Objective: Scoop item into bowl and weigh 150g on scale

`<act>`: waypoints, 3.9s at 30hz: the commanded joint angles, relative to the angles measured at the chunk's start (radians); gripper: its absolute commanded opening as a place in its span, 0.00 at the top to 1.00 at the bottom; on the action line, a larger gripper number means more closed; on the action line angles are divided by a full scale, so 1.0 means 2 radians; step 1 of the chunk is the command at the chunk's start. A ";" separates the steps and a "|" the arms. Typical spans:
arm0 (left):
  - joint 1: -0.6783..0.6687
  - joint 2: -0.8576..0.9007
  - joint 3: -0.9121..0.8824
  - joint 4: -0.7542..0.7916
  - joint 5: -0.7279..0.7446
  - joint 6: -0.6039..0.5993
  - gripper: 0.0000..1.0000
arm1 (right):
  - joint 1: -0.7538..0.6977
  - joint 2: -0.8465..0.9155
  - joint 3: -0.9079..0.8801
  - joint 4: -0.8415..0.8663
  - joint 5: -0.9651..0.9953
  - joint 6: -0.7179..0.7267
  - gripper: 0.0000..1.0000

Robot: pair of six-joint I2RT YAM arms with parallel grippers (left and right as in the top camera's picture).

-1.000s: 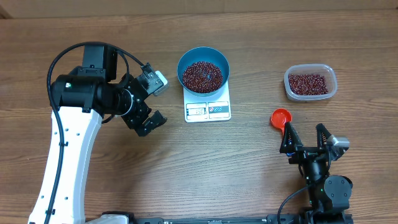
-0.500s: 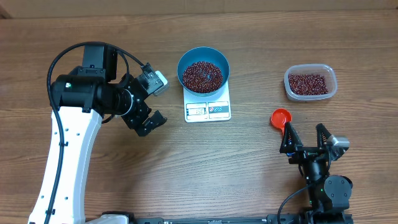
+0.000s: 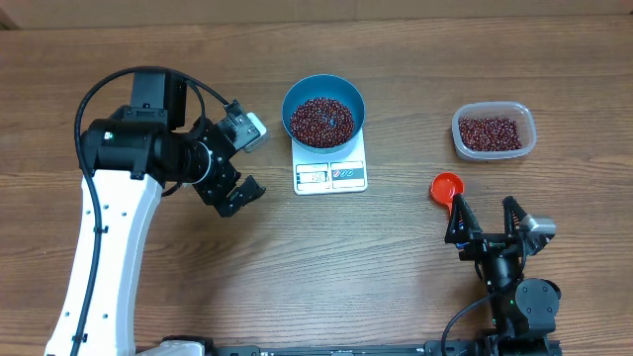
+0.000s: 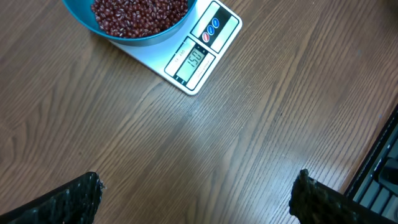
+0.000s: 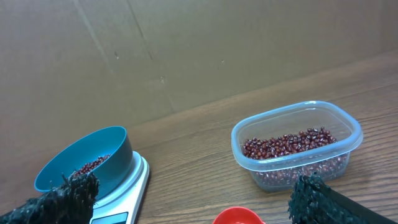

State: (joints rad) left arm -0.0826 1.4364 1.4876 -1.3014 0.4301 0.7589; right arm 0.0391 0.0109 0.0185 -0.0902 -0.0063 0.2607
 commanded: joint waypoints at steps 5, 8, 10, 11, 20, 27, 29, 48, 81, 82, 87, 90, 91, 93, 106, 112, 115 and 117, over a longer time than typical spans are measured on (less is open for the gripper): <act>0.003 -0.094 0.009 0.000 0.002 -0.003 0.00 | 0.000 -0.004 -0.005 0.003 0.006 -0.003 0.00; 0.003 -0.144 0.009 0.001 -0.008 0.002 0.00 | 0.000 -0.004 -0.005 0.003 0.006 -0.003 0.00; 0.003 -0.182 0.009 -0.002 -0.007 0.001 0.00 | 0.000 -0.004 -0.005 0.003 0.006 -0.003 0.00; 0.003 -0.201 0.009 -0.002 -0.007 -0.003 0.00 | 0.000 -0.004 -0.005 0.003 0.006 -0.003 0.00; 0.055 -0.360 -0.005 -0.026 -0.005 -0.112 0.00 | 0.000 -0.004 -0.005 0.003 0.006 -0.003 0.00; 0.082 -0.500 -0.115 0.014 0.051 -0.116 0.00 | 0.000 -0.004 -0.005 0.003 0.006 -0.003 0.00; 0.082 -0.542 -0.161 0.051 0.065 -0.138 0.00 | 0.000 -0.004 -0.005 0.003 0.006 -0.003 0.00; 0.049 -0.715 -0.587 0.480 -0.023 -0.344 0.00 | 0.000 -0.004 -0.005 0.003 0.006 -0.003 0.00; 0.027 -0.717 -0.741 0.615 -0.164 -0.376 0.00 | 0.000 -0.004 -0.005 0.003 0.006 -0.003 0.00; 0.027 -0.717 -0.741 0.615 -0.164 -0.376 0.00 | 0.000 -0.004 -0.005 0.003 0.006 -0.003 0.00; 0.027 -0.717 -0.741 0.616 -0.164 -0.376 0.00 | 0.000 -0.004 -0.005 0.003 0.006 -0.003 0.00; 0.028 -0.717 -0.741 0.616 -0.164 -0.376 0.00 | 0.000 -0.004 -0.005 0.003 0.006 -0.003 0.00; 0.028 -0.716 -0.741 0.616 -0.164 -0.376 0.00 | 0.000 -0.004 -0.005 0.003 0.006 -0.003 0.00; 0.028 -0.716 -0.741 0.616 -0.164 -0.376 0.00 | 0.000 -0.004 -0.005 0.003 0.006 -0.003 0.00; 0.028 -0.716 -0.741 0.616 -0.164 -0.376 0.00 | 0.000 -0.004 -0.005 0.003 0.006 -0.003 0.00; 0.028 -0.716 -0.741 0.616 -0.164 -0.376 0.00 | 0.000 -0.004 -0.005 0.003 0.006 -0.003 0.00; 0.028 -0.716 -0.741 0.616 -0.164 -0.376 0.00 | 0.000 -0.004 -0.005 0.003 0.006 -0.003 0.00; 0.028 -0.716 -0.741 0.615 -0.164 -0.376 0.00 | 0.000 -0.004 -0.005 0.003 0.006 -0.003 0.00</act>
State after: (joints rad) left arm -0.0265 0.0147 0.0086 -0.0666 0.1150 -0.0006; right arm 0.0391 0.0109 0.0181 -0.0898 0.0006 0.2607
